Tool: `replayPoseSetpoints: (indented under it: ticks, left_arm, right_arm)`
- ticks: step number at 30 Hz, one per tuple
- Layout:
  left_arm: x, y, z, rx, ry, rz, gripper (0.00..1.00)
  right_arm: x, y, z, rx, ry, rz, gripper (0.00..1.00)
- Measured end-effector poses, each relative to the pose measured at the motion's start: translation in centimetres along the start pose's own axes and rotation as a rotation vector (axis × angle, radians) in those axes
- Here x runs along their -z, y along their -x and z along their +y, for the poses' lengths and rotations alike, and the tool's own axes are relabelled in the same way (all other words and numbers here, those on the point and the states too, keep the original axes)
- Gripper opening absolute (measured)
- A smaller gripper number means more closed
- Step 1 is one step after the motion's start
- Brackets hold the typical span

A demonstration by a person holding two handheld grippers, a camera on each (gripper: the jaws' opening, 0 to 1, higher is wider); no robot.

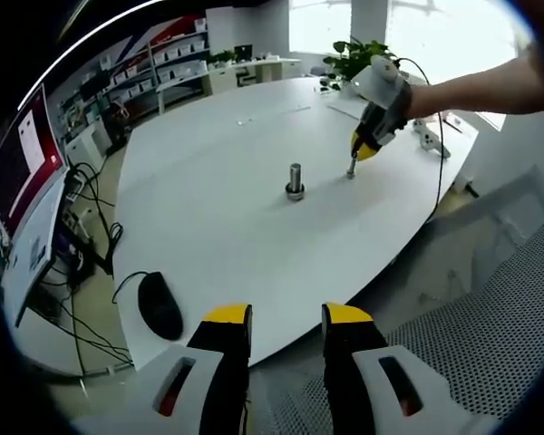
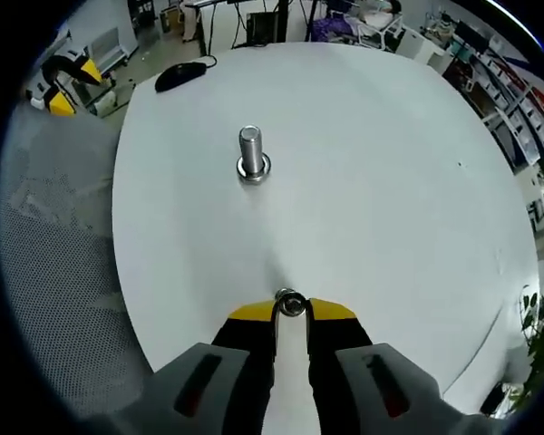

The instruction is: Place the washer onto the threaded stud by aligning its center hole with the stud, sliding it down to the base, and recovering from edge contact or off-axis alignment until the washer reaches the visible bottom stop.

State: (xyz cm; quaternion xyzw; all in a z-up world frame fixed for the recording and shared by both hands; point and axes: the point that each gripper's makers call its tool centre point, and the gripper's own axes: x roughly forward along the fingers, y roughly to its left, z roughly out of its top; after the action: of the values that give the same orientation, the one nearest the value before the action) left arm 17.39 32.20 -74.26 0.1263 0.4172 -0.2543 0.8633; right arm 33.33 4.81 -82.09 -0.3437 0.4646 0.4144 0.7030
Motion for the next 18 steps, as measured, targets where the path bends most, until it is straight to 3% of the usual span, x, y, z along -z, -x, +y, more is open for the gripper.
replayPoseSetpoints:
  ticks: [18]
  left_arm:
    - [0.0, 0.0, 0.0, 0.001, 0.009, 0.001, 0.29]
  right_arm:
    - [1.1, -3.2, -0.3, -0.038, -0.020, 0.043, 0.14]
